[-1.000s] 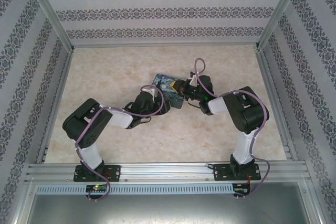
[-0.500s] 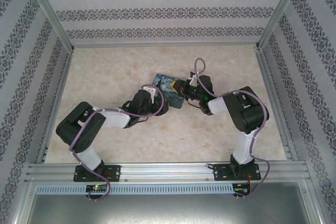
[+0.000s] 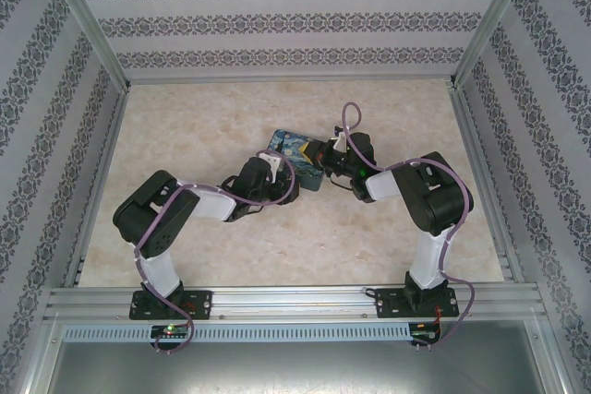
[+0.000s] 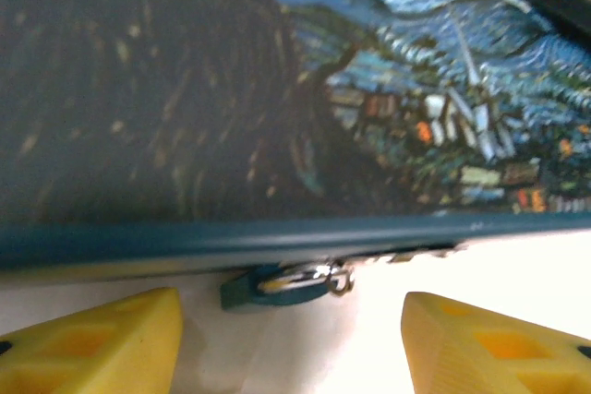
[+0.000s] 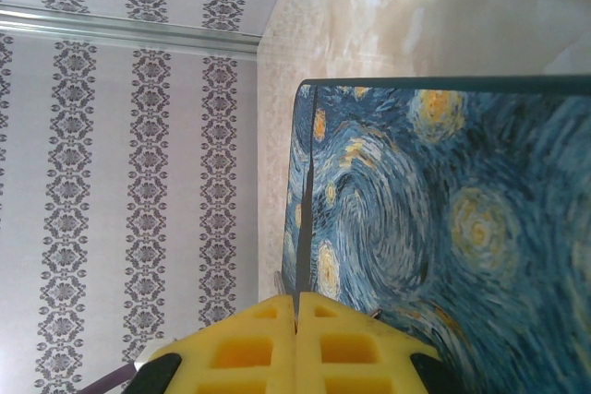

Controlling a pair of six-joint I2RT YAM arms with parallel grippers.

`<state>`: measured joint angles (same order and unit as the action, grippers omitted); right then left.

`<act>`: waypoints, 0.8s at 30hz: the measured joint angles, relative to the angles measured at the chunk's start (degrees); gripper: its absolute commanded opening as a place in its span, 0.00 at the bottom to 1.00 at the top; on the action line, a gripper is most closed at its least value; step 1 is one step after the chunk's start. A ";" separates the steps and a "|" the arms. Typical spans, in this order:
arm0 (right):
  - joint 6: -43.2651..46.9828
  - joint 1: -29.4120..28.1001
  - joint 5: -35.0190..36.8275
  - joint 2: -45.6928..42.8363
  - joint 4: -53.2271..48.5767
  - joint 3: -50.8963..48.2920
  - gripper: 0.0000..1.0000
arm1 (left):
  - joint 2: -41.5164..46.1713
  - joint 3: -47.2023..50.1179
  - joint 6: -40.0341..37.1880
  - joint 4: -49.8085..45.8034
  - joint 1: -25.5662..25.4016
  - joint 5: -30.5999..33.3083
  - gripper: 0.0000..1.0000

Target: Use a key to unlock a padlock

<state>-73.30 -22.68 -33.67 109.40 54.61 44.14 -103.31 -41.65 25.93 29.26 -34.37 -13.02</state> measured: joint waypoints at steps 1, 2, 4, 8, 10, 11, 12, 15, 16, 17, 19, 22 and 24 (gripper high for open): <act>0.02 0.00 0.00 0.04 0.04 0.00 0.00 | -0.31 -0.07 -0.07 0.55 0.00 0.02 0.64; 0.00 0.00 0.00 0.04 0.04 0.00 0.00 | -0.37 -0.07 -0.09 0.74 0.00 0.09 0.64; 0.00 0.02 0.02 0.09 0.07 0.00 0.00 | -0.61 -0.07 -0.07 1.22 0.00 0.22 0.63; 0.00 0.00 0.20 0.44 0.50 0.13 0.00 | -1.33 -0.09 -0.04 2.95 0.00 0.20 0.63; 0.02 0.00 0.20 0.70 0.66 0.37 0.00 | -1.68 -0.11 0.02 3.72 0.00 0.07 0.63; 0.00 0.00 0.20 0.79 0.76 0.44 0.00 | -1.88 -0.13 0.17 4.22 0.00 -0.15 0.63; 0.02 0.00 0.22 0.83 0.81 0.48 0.00 | -2.03 -0.13 0.44 4.72 0.00 -0.48 0.63; 0.00 0.02 0.48 1.01 0.98 0.63 0.00 | -2.43 -0.13 1.62 6.03 0.44 -1.99 0.63; 0.02 0.02 0.61 1.03 0.98 0.70 0.00 | -2.51 -0.13 1.99 6.38 0.63 -2.58 0.63; 0.02 0.02 0.70 1.03 0.96 0.72 0.00 | -2.62 -0.13 2.40 6.73 0.76 -3.10 0.64; 0.02 0.02 0.83 1.05 0.96 0.74 0.00 | -2.84 -0.13 3.06 7.34 0.85 -4.02 0.63; 0.00 0.02 0.83 1.20 1.16 0.76 0.00 | -3.04 -0.28 4.09 7.93 0.74 -6.47 0.63; 0.00 0.00 0.81 1.38 1.38 0.83 0.00 | -3.17 -0.50 4.46 8.15 0.70 -7.93 0.63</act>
<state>-73.30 -22.68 -32.86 110.78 55.99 44.97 -106.48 -42.15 30.39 37.41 -33.67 -20.95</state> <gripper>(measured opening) 0.050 0.634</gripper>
